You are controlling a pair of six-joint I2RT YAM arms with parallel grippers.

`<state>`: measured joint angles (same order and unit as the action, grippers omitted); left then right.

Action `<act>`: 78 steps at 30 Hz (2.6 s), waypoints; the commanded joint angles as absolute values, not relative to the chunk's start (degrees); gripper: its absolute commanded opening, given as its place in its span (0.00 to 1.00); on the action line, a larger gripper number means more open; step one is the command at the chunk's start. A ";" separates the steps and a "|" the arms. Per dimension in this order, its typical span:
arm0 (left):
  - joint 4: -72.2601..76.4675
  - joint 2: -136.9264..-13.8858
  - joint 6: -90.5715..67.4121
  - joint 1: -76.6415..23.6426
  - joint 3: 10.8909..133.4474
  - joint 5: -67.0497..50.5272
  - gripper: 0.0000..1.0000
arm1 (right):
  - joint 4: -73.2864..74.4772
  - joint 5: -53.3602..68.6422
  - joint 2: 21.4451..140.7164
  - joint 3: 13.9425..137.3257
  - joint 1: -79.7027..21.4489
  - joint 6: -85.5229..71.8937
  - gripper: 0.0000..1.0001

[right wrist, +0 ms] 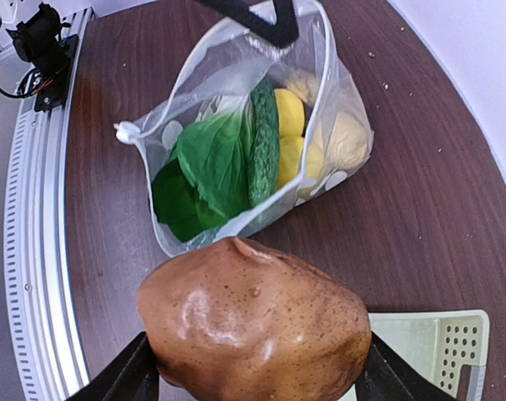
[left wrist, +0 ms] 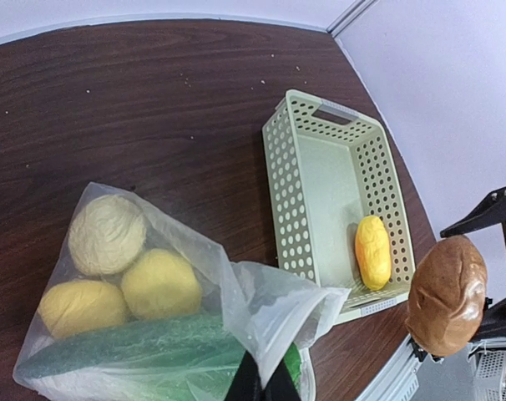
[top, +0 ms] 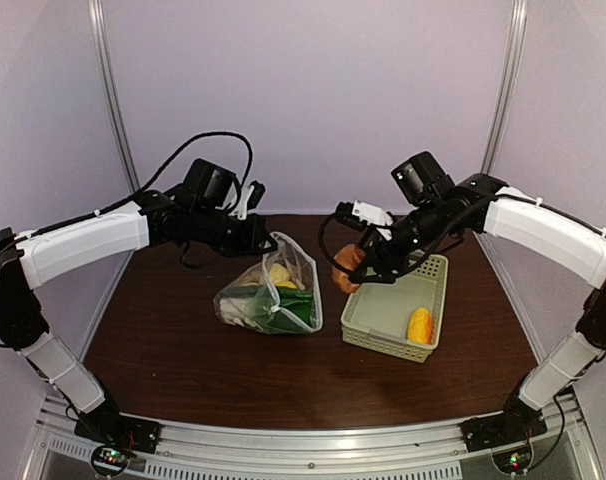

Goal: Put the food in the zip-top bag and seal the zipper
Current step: Place the fake fruit in the zipper food storage bag, then adjust the zipper food storage bag at the center of the board.

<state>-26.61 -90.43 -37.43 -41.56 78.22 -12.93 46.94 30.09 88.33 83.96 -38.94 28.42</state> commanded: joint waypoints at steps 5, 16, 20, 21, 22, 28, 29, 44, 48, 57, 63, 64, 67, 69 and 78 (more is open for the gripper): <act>-23.14 -90.38 -39.21 -41.57 78.30 -14.34 0.00 | 41.35 16.49 93.29 94.09 -45.78 23.24 0.64; -23.38 -90.78 -40.23 -41.57 79.93 -14.81 0.00 | 38.06 8.11 97.47 97.01 -51.79 25.38 0.70; -23.45 -90.79 -40.34 -41.57 80.07 -14.99 0.00 | 33.97 6.50 98.06 95.17 -52.18 25.38 0.71; -23.53 -90.75 -40.34 -41.57 80.11 -15.01 0.00 | 33.44 6.34 98.56 95.18 -52.31 25.32 0.71; -23.58 -90.71 -40.39 -41.56 80.15 -15.02 0.00 | 33.23 6.25 99.06 95.30 -52.49 25.32 0.72; -23.55 -89.93 -40.75 -41.57 79.83 -14.83 0.00 | 32.68 4.19 101.87 95.27 -54.06 26.00 0.81; -23.55 -89.77 -40.84 -41.57 79.73 -14.70 0.00 | 33.05 4.14 102.59 95.47 -54.19 26.01 0.83; -23.49 -89.69 -40.43 -41.57 79.27 -14.44 0.00 | 31.19 1.33 94.11 89.33 -51.65 17.95 0.99; -23.39 -89.33 -40.43 -41.57 79.28 -14.20 0.00 | 35.53 10.48 95.08 86.37 -48.93 13.54 1.00; -23.39 -88.84 -40.42 -41.57 79.28 -13.59 0.00 | 33.54 21.91 98.32 81.10 -47.86 7.28 0.88; -23.47 -88.37 -40.43 -41.57 79.54 -13.24 0.00 | 32.62 24.01 102.21 82.51 -47.73 5.06 0.75; -23.47 -88.26 -40.37 -41.57 79.48 -13.09 0.00 | 32.47 23.84 102.82 82.67 -47.57 4.75 0.74; -23.62 -88.12 -40.34 -41.57 79.37 -12.94 0.00 | 32.02 24.24 103.98 82.95 -46.77 3.78 0.69; -23.69 -87.96 -40.34 -41.57 79.21 -12.94 0.00 | 31.42 24.80 104.50 82.90 -46.04 3.53 0.65; -23.73 -87.28 -40.19 -41.57 78.24 -11.82 0.00 | 31.28 40.56 106.61 83.74 -44.20 5.62 0.31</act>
